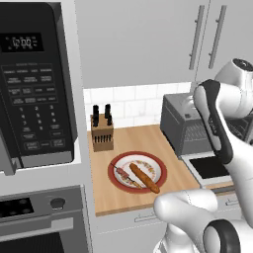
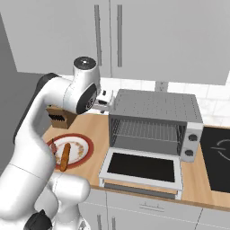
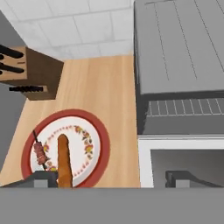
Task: Pick up the kebab skewer and baguette bread, and place them inside the toaster oven. Close the toaster oven door and start by setting the timer.
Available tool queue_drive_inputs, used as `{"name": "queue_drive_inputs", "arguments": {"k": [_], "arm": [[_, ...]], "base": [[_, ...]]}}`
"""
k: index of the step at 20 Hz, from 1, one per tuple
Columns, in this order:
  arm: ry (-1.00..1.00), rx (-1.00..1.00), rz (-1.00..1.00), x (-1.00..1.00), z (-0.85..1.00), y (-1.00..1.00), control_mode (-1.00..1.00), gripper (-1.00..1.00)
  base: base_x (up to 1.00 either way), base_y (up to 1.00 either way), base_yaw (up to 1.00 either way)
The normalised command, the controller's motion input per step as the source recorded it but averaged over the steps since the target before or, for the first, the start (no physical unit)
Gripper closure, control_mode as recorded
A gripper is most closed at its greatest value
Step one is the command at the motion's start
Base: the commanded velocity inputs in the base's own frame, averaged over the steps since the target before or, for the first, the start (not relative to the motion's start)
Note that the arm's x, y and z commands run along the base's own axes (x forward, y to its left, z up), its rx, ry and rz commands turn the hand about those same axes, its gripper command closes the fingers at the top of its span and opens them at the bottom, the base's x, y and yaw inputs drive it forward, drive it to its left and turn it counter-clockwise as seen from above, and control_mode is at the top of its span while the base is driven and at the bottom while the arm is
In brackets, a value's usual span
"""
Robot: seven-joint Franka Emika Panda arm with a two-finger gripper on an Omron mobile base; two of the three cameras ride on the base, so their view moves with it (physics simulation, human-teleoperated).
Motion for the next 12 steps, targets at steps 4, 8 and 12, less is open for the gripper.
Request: {"name": "queue_drive_inputs", "arguments": {"k": [4,8,12], "arm": [[-0.15,0.09,-0.06,-0.11,-0.10,-1.00,-1.00,-1.00],[-0.11,0.04,-0.09,-0.01,-0.01,-0.91,-1.00,-1.00],[-0.14,0.00,-0.10,0.00,-0.03,-0.73,-1.00,-1.00]], "base": [[0.00,0.00,0.00],[0.00,0.00,0.00],[0.00,0.00,0.00]]}}
